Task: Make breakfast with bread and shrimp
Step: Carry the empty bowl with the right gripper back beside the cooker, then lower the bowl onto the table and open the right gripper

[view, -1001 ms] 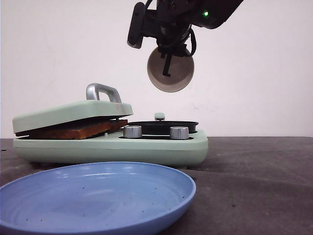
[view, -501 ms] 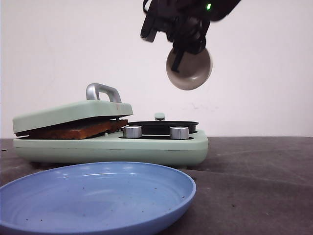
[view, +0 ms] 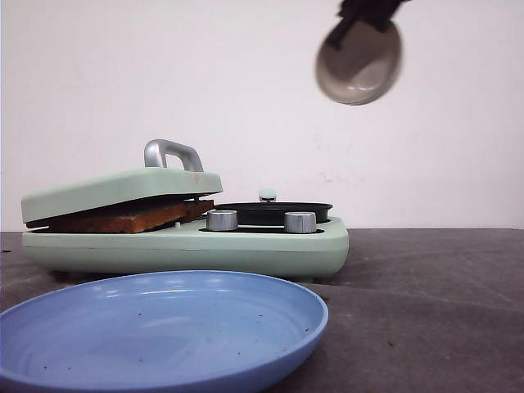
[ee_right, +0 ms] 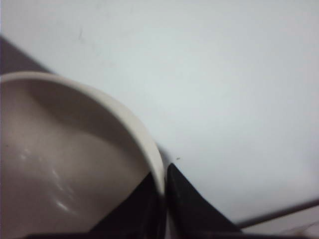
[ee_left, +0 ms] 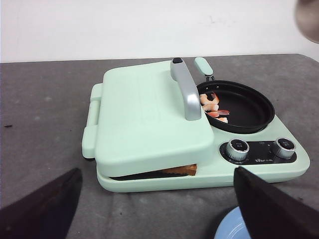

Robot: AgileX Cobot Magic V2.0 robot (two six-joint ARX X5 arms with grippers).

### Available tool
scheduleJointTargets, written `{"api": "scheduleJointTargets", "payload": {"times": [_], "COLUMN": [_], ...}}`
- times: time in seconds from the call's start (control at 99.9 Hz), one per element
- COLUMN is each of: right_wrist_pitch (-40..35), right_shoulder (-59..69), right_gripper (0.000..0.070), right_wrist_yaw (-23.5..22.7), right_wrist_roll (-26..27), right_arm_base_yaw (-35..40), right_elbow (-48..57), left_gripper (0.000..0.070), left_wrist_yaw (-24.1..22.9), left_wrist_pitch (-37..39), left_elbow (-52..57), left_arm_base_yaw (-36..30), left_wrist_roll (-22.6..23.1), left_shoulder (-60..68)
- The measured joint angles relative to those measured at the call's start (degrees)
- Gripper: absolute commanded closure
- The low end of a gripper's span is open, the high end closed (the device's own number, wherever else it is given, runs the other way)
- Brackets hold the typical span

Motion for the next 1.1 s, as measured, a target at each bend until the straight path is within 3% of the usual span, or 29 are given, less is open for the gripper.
{"api": "scheduleJointTargets", "payload": {"times": [0.2, 0.38, 0.521, 0.671, 0.791, 1.101], "right_wrist_pitch": [-17.9, -26.4, -29.1, -31.3, -35.4, -37.6], "right_shoulder": [-5.6, -6.3, -6.3, -5.9, -3.8, 6.7], "right_gripper": [0.0694, 0.0694, 0.0695, 0.0696, 0.0695, 0.0695], "right_wrist_yaw": [-13.7, -30.6, -43.2, -51.5, -55.8, -56.5], "right_wrist_roll": [17.4, 29.8, 36.7, 40.6, 41.6, 41.4], "right_arm_base_yaw": [-7.5, -15.5, -21.1, -25.8, -27.9, -28.0], "right_elbow": [0.0, 0.0, 0.0, 0.0, 0.0, 0.0], "left_gripper": [0.0156, 0.0156, 0.0156, 0.0156, 0.0156, 0.0156], "left_wrist_yaw": [0.0, 0.0, 0.0, 0.0, 0.0, 0.0], "left_wrist_pitch": [0.0, 0.0, 0.0, 0.0, 0.0, 0.0], "left_elbow": [0.0, 0.0, 0.0, 0.0, 0.0, 0.0], "left_arm_base_yaw": [0.0, 0.0, 0.0, 0.0, 0.0, 0.0], "left_wrist_roll": [0.0, 0.0, 0.0, 0.0, 0.0, 0.0], "left_shoulder": [0.0, 0.0, 0.0, 0.0, 0.0, 0.0]}}
